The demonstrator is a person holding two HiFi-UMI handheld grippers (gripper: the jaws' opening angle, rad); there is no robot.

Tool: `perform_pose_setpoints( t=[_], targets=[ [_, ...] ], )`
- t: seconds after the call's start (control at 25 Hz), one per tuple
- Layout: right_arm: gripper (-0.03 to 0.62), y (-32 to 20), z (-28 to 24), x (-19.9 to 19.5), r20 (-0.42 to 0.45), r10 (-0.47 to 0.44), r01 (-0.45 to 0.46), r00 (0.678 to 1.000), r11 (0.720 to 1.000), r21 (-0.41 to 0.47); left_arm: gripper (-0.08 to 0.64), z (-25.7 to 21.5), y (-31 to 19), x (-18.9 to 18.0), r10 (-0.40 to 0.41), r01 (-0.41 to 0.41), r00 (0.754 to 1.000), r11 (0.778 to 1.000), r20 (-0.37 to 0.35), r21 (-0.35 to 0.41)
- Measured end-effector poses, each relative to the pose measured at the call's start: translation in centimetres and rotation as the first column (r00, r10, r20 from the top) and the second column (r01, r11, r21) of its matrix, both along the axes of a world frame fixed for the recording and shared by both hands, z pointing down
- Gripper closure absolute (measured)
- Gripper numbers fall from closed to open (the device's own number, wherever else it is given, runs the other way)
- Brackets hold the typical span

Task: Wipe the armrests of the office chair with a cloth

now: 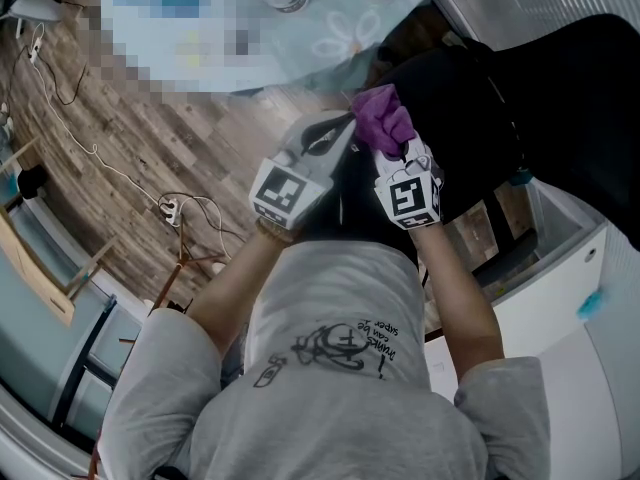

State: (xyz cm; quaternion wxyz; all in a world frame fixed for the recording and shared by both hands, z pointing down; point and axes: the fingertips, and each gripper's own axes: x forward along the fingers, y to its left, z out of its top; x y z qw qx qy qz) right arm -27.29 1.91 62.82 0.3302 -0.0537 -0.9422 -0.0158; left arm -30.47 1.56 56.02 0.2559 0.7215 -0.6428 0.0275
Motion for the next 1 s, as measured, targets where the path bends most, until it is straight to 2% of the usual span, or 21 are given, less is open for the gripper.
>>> perform_pose_setpoints(
  t=[0.2, 0.36, 0.68, 1.0],
  targets=[
    [0.557, 2.8, -0.2, 0.2, 0.011, -0.095, 0.095, 0.995, 0.995, 0.016, 0.56, 0.1, 0.2, -0.1, -0.004, 0.004, 1.0, 1.0, 0.001, -0.003],
    [0.557, 1.3, 0.0, 0.3, 0.003, -0.102, 0.102, 0.995, 0.994, 0.028, 0.56, 0.0, 0.2, 0.0, -0.004, 0.004, 1.0, 1.0, 0.001, -0.002],
    [0.557, -8.6, 1.0, 1.3, -0.029, 0.068, -0.066, 0.997, 0.996, 0.055, 0.56, 0.2, 0.0, 0.3, 0.008, -0.008, 1.0, 1.0, -0.001, -0.007],
    [0.557, -19.1, 1.7, 2.9, -0.08, 0.219, -0.206, 0.972, 0.967, 0.148, 0.56, 0.0, -0.4, 0.7, 0.02, -0.02, 1.0, 1.0, -0.001, -0.006]
  ],
)
